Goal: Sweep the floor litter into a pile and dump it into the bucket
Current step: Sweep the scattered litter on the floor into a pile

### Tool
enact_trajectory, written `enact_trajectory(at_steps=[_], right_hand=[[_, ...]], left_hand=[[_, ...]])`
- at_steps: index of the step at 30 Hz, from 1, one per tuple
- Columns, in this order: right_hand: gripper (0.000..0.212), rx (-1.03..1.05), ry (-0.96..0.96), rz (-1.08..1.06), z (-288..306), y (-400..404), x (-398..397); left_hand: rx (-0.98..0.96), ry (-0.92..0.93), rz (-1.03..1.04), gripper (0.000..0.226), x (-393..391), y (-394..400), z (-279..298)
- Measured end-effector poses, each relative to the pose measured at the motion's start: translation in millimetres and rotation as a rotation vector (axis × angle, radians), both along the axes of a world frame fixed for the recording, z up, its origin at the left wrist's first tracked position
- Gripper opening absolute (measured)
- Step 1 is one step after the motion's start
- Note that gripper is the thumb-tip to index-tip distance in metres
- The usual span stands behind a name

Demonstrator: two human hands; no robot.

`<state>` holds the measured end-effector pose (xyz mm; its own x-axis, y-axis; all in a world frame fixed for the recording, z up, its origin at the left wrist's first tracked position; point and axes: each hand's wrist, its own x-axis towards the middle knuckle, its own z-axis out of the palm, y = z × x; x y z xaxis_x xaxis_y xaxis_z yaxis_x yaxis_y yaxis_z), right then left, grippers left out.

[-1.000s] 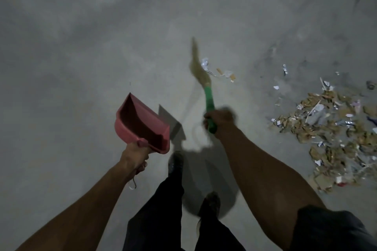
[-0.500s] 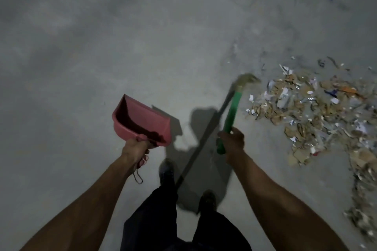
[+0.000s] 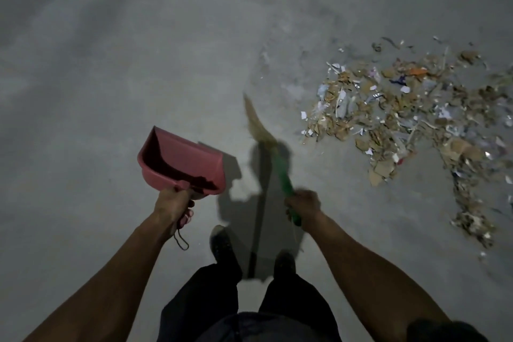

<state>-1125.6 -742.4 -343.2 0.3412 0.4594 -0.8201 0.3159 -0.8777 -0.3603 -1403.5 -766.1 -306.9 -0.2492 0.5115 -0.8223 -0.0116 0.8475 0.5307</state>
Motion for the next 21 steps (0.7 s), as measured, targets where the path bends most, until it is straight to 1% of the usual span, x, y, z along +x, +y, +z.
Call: enact_trajectory(at_steps=[2, 3, 6, 8, 11, 12, 14, 15, 16, 18, 21], right_hand=[[0.008, 0.013, -0.086, -0.143, -8, 20, 29], [0.011, 0.030, -0.113, -0.180, -11, 30, 44], [0.025, 0.083, -0.161, -0.254, -13, 54, 77], [0.031, 0.160, -0.173, -0.277, -10, 65, 91], [0.038, 0.216, -0.204, -0.182, 17, 68, 94], [0.041, 0.211, -0.211, -0.118, 26, 65, 96], [0.057, 0.187, -0.237, 0.063, 37, 57, 104], [0.061, 0.174, -0.252, 0.153, 39, 54, 109], [0.060, 0.153, -0.263, 0.229, 38, 51, 115], [0.055, 0.119, -0.252, 0.315, 34, 49, 126], [0.037, 0.051, -0.220, 0.403, 24, 55, 147]], left_hand=[[0.001, -0.015, -0.019, 0.011, 7, 6, 2], [0.002, -0.022, -0.035, 0.013, 11, 10, 4], [0.016, -0.043, -0.072, 0.011, 23, 21, 8], [0.027, -0.047, -0.090, 0.010, 31, 31, 11], [0.032, -0.046, -0.117, 0.010, 47, 50, 16], [0.033, -0.042, -0.134, 0.009, 54, 56, 18], [0.042, -0.037, -0.174, 0.007, 70, 71, 21], [0.043, -0.038, -0.188, 0.006, 78, 78, 23], [0.041, -0.040, -0.199, 0.005, 88, 87, 24], [0.024, -0.044, -0.222, 0.006, 109, 104, 26], [0.005, -0.052, -0.248, 0.007, 143, 134, 27]])
